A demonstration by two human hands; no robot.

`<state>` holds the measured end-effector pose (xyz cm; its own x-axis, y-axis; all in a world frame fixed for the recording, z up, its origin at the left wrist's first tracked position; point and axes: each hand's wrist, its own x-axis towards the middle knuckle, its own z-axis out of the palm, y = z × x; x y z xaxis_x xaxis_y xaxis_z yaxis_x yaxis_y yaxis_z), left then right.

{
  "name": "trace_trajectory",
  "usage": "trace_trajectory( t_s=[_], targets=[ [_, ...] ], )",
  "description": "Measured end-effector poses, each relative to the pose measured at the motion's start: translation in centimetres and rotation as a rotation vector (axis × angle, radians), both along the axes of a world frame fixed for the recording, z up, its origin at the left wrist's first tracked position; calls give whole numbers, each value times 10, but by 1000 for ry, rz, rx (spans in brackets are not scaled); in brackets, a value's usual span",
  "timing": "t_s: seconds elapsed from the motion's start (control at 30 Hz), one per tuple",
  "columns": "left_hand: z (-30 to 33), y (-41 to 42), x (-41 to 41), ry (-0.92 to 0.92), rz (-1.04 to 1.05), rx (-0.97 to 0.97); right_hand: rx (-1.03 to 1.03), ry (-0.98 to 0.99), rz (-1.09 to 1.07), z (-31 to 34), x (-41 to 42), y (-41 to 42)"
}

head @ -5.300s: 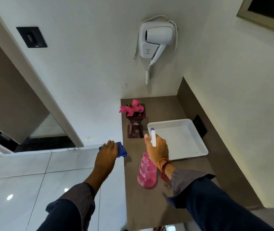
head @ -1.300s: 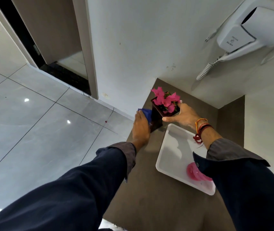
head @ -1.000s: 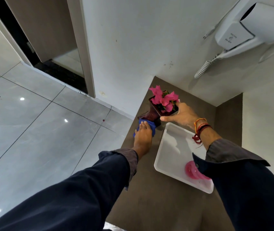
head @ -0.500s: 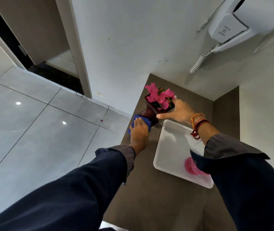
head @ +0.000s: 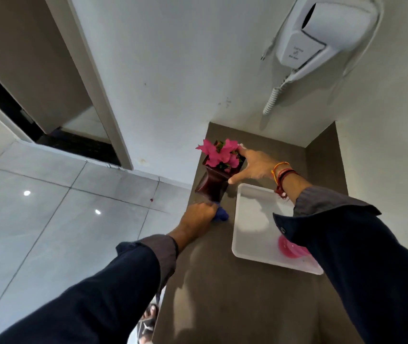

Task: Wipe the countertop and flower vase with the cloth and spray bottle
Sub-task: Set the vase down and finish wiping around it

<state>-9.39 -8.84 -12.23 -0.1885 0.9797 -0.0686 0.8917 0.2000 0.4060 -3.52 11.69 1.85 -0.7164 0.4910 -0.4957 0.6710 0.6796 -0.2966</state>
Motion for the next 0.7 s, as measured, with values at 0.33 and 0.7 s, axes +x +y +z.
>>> trace_trajectory(
  t_s=[0.33,0.7],
  targets=[
    [22,5,19,28,-35,218,-415,562,-1045,-45,96,-41],
    [32,34,79,-954,204,-11,-1048,857,-1274,-117,175,-69]
  ],
)
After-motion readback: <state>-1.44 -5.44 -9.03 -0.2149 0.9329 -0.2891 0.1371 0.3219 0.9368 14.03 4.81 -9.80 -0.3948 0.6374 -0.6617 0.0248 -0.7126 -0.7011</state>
